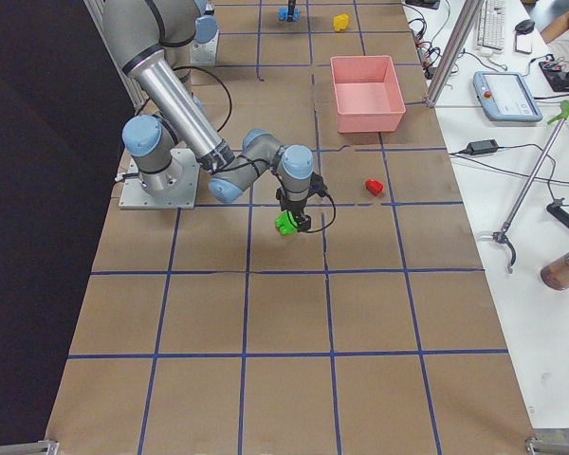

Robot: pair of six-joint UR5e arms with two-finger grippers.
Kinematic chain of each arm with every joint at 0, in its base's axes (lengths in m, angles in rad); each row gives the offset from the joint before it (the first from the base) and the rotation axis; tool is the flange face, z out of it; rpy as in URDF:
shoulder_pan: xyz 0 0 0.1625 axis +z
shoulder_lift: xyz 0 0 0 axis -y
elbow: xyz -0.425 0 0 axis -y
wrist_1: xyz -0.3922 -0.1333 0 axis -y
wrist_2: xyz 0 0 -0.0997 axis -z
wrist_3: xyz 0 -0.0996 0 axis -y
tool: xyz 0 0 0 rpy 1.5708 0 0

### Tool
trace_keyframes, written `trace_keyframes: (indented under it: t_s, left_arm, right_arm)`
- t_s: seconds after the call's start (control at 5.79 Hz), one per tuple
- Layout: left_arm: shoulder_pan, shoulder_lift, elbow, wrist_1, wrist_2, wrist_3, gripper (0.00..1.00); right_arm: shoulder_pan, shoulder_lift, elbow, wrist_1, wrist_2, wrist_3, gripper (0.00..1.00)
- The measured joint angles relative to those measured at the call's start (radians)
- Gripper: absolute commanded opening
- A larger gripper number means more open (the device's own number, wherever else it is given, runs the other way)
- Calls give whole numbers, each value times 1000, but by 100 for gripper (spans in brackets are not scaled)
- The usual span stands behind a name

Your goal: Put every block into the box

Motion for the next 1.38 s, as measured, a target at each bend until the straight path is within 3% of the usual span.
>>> trace_keyframes:
  t_s: [0.17,0.35,0.52,0.69,0.86,1.04,1.38]
  left_arm:
    - [0,6,4,-3,-1,0,0]
    - [-3,18,10,-11,-1,-1,0]
    - [-9,28,14,-14,-5,-2,0]
    - [-22,45,21,-26,-26,-6,0]
    - [-47,63,71,-99,-54,-20,0]
    - [-83,65,200,-271,-68,-70,0]
    - [-210,21,447,-487,-79,-270,0]
  right_arm:
    - [0,4,1,0,-14,1,100]
    - [0,5,1,5,-43,0,97]
    - [0,5,1,15,-63,0,87]
    - [0,5,1,35,-71,0,85]
    - [0,3,0,52,-71,0,73]
    - [0,-1,-1,59,-68,1,52]
    - [0,-6,-3,60,-63,2,47]
